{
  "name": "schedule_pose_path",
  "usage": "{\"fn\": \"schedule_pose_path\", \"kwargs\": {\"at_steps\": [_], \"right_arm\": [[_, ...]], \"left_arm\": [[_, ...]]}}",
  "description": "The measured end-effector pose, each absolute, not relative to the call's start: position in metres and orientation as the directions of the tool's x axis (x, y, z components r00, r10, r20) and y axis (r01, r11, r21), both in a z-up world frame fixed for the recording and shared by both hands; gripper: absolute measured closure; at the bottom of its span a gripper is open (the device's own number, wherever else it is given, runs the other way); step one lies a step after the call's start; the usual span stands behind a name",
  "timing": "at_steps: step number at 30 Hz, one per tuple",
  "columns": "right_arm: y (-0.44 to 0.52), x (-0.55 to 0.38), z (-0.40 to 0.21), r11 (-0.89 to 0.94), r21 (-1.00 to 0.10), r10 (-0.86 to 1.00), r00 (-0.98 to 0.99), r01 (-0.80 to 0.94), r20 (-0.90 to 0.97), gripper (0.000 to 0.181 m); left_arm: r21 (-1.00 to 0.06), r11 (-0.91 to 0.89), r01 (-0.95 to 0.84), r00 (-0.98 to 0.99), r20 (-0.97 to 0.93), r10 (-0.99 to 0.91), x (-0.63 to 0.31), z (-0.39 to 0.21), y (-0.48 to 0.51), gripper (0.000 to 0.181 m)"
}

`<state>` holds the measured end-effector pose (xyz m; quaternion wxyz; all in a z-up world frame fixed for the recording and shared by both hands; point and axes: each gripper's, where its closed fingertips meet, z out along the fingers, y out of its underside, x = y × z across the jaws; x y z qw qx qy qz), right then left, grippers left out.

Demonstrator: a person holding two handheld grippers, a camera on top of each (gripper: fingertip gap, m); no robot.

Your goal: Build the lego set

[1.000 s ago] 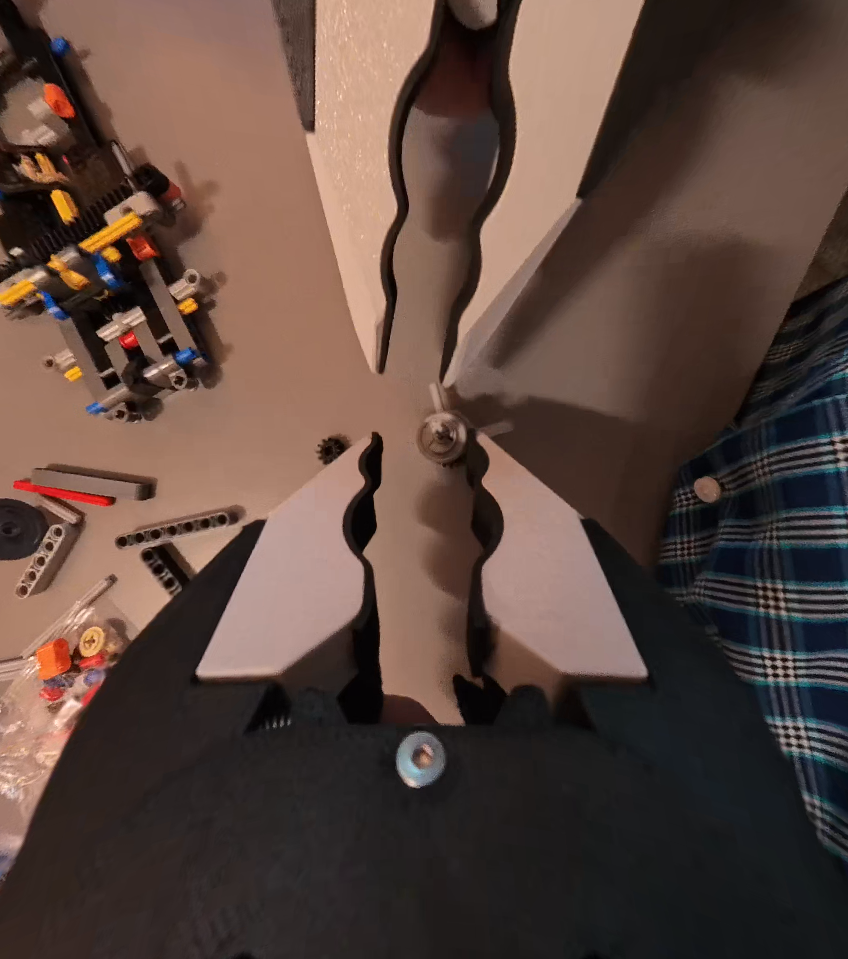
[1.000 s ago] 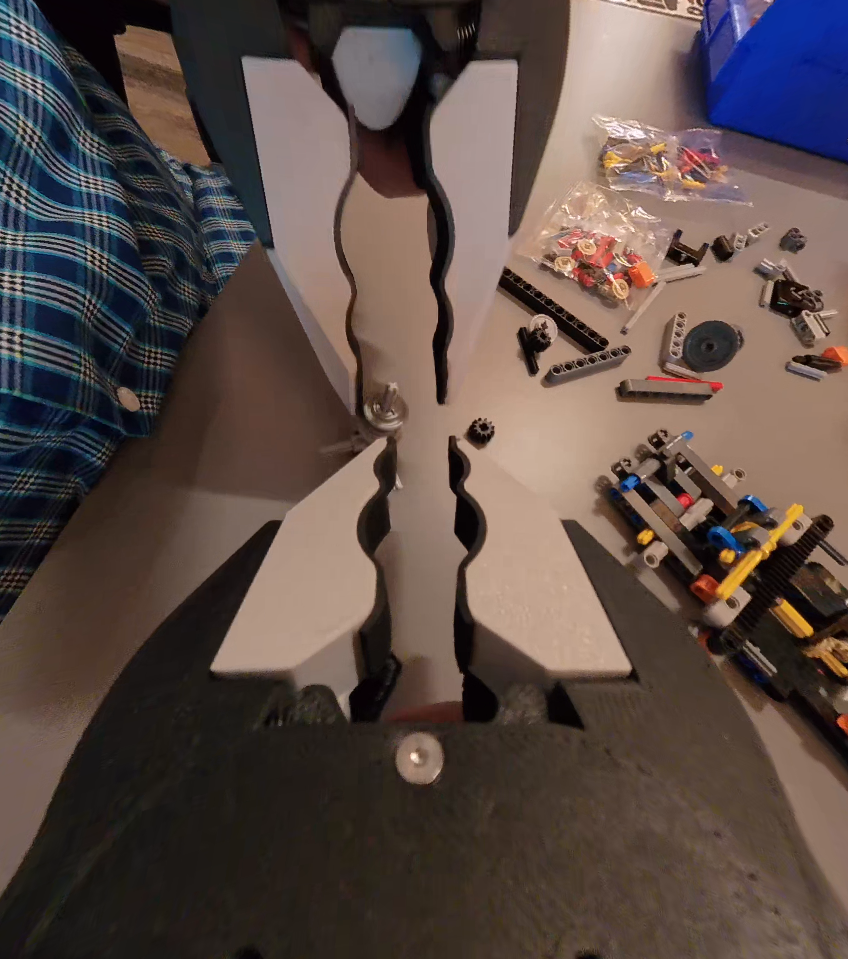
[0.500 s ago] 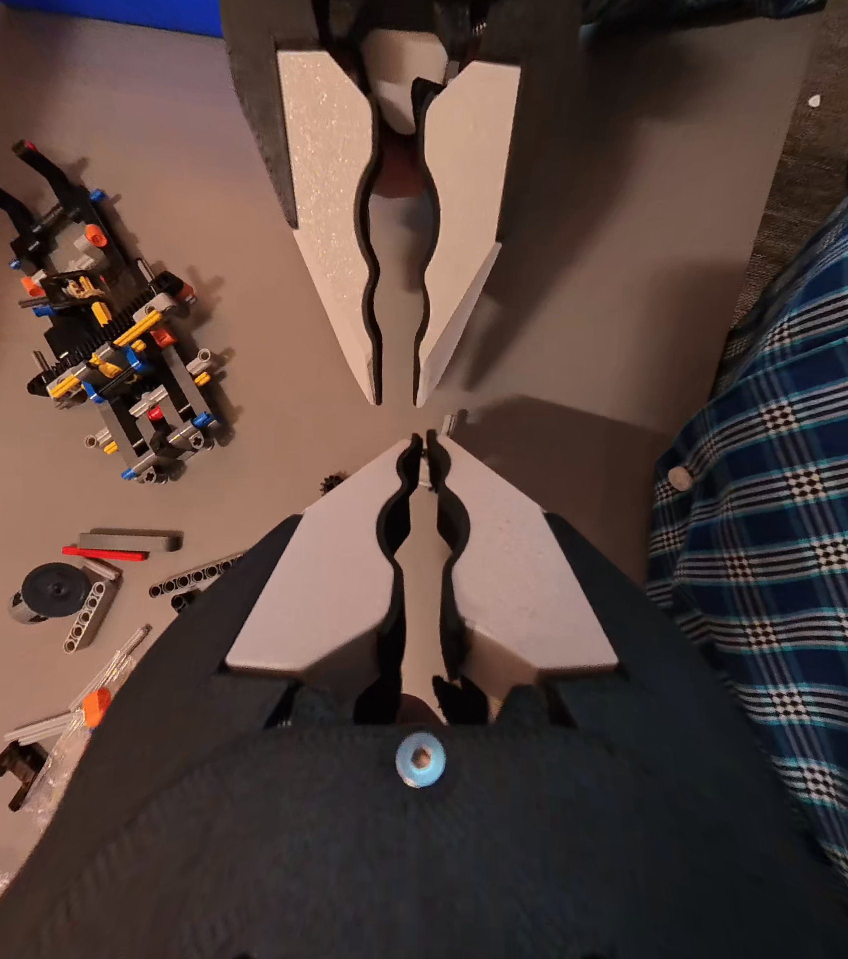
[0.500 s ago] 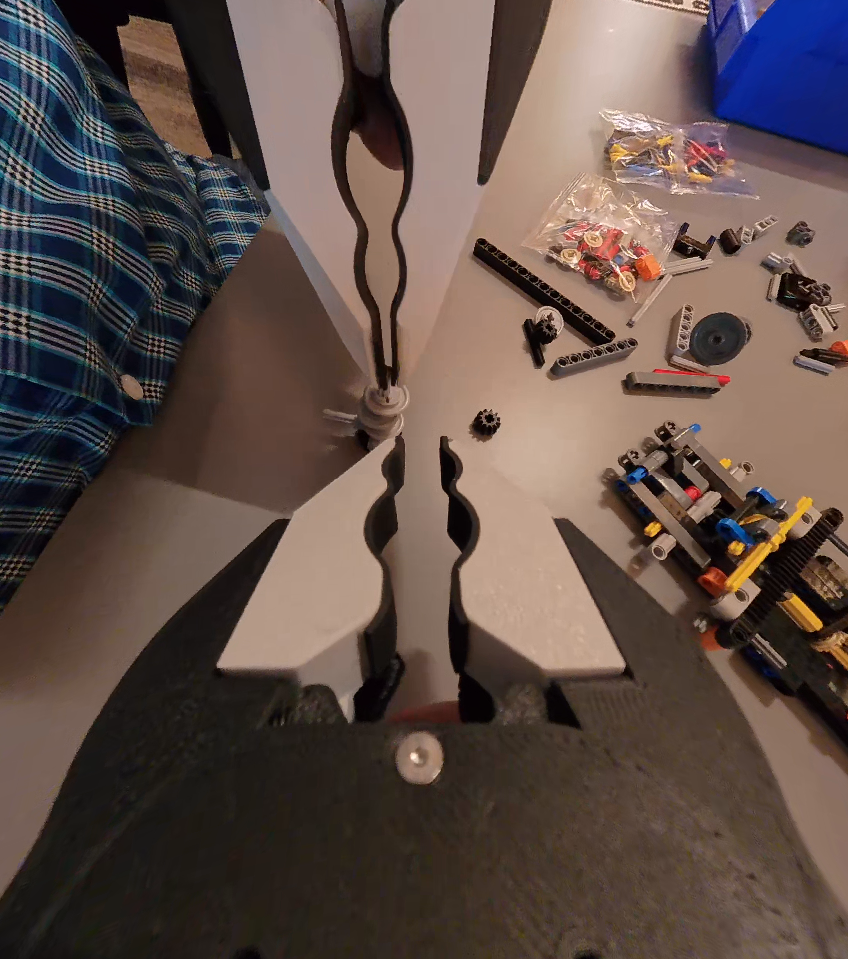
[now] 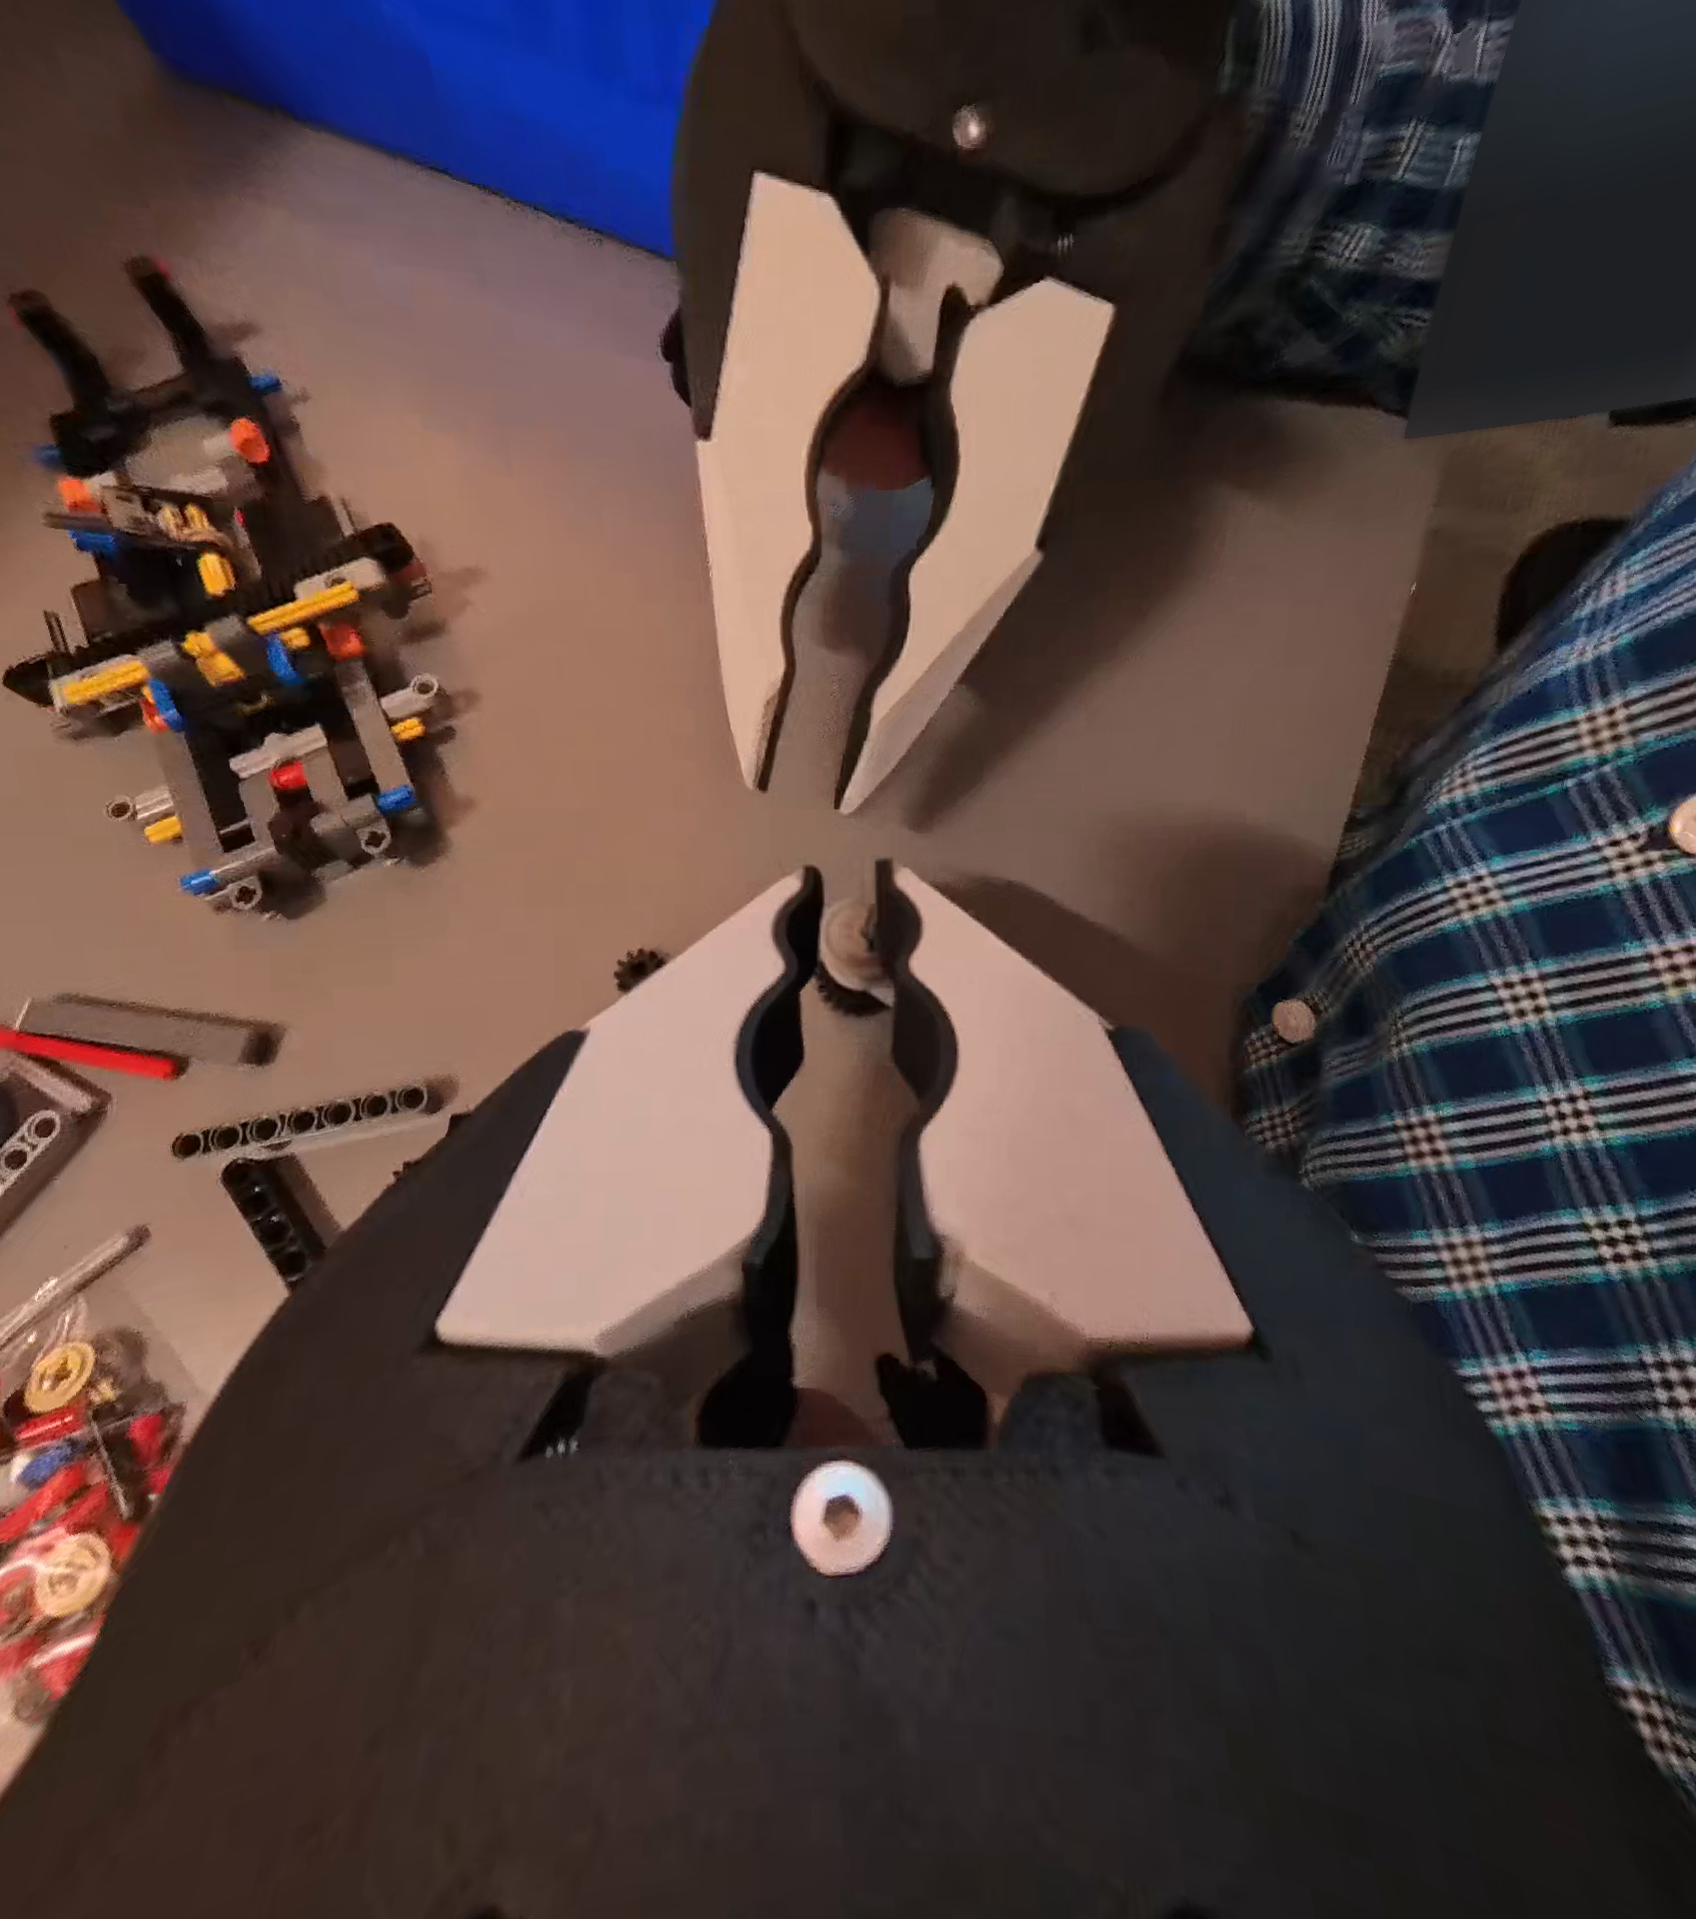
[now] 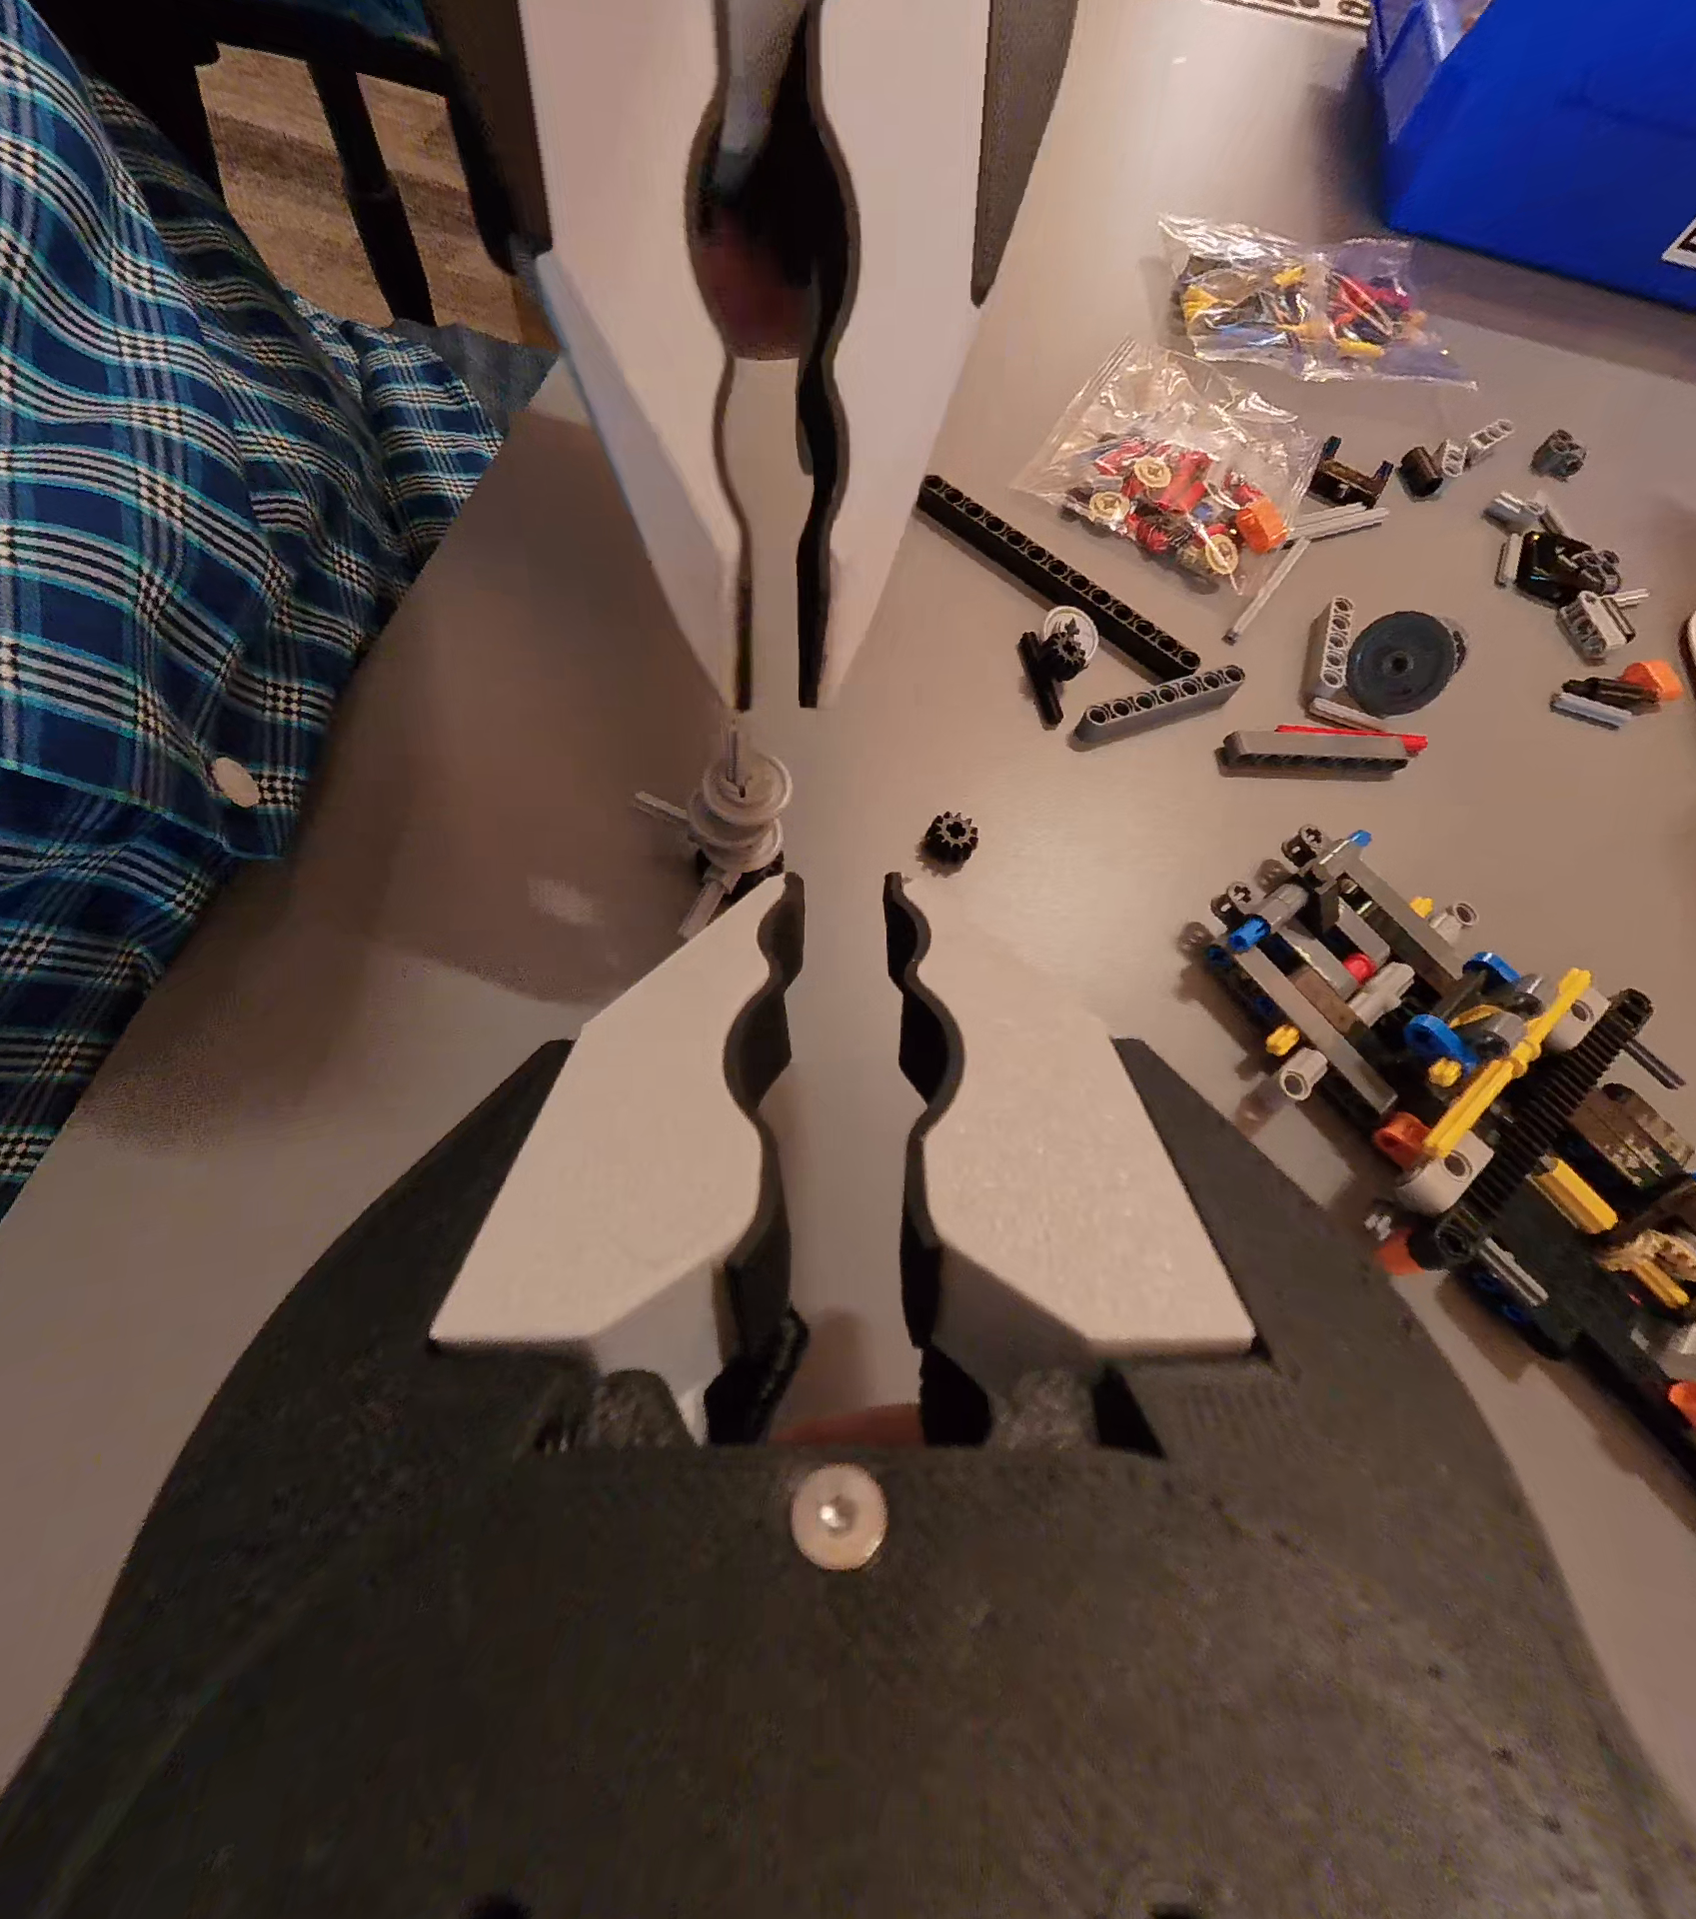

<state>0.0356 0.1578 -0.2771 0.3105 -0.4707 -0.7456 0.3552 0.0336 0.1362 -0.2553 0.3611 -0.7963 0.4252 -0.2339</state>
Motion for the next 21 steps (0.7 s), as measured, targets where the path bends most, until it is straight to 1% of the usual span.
{"fn": "schedule_pose_path", "kwargs": {"at_steps": [2, 4, 5, 8, 13, 15, 18, 21], "right_arm": [[0.157, 0.035, -0.277, 0.304, -0.822, 0.922, -0.365, 0.481, 0.127, 0.169], [0.156, 0.035, -0.278, 0.306, -0.821, 0.921, -0.368, 0.481, 0.127, 0.169], [0.156, 0.035, -0.278, 0.306, -0.821, 0.921, -0.368, 0.482, 0.128, 0.169], [0.155, 0.035, -0.279, 0.307, -0.821, 0.92, -0.371, 0.481, 0.127, 0.169], [0.157, 0.036, -0.279, 0.302, -0.822, 0.923, -0.363, 0.482, 0.126, 0.169], [0.159, 0.035, -0.276, 0.294, -0.828, 0.928, -0.35, 0.478, 0.128, 0.169], [0.162, 0.034, -0.266, 0.267, -0.852, 0.938, -0.326, 0.45, 0.121, 0.166], [0.168, 0.032, -0.262, 0.246, -0.859, 0.95, -0.287, 0.45, 0.122, 0.156]], "left_arm": [[-0.749, -0.365, -0.553, 0.517, 0.035, -0.855, 0.034, -0.264, 0.134, 0.167], [-0.747, -0.367, -0.555, 0.514, 0.039, -0.857, 0.035, -0.268, 0.134, 0.166], [-0.75, -0.373, -0.546, 0.507, 0.058, -0.86, 0.037, -0.268, 0.132, 0.168], [-0.747, -0.364, -0.556, 0.504, 0.045, -0.862, 0.037, -0.27, 0.133, 0.179], [-0.765, -0.362, -0.532, 0.529, 0.034, -0.848, 0.036, -0.27, 0.14, 0.179], [-0.778, -0.38, -0.501, 0.558, 0.045, -0.829, 0.033, -0.268, 0.145, 0.179], [-0.817, -0.418, -0.397, 0.607, 0.108, -0.787, 0.029, -0.258, 0.156, 0.179], [-0.855, -0.44, -0.273, 0.648, 0.174, -0.741, 0.023, -0.245, 0.17, 0.18]]}}
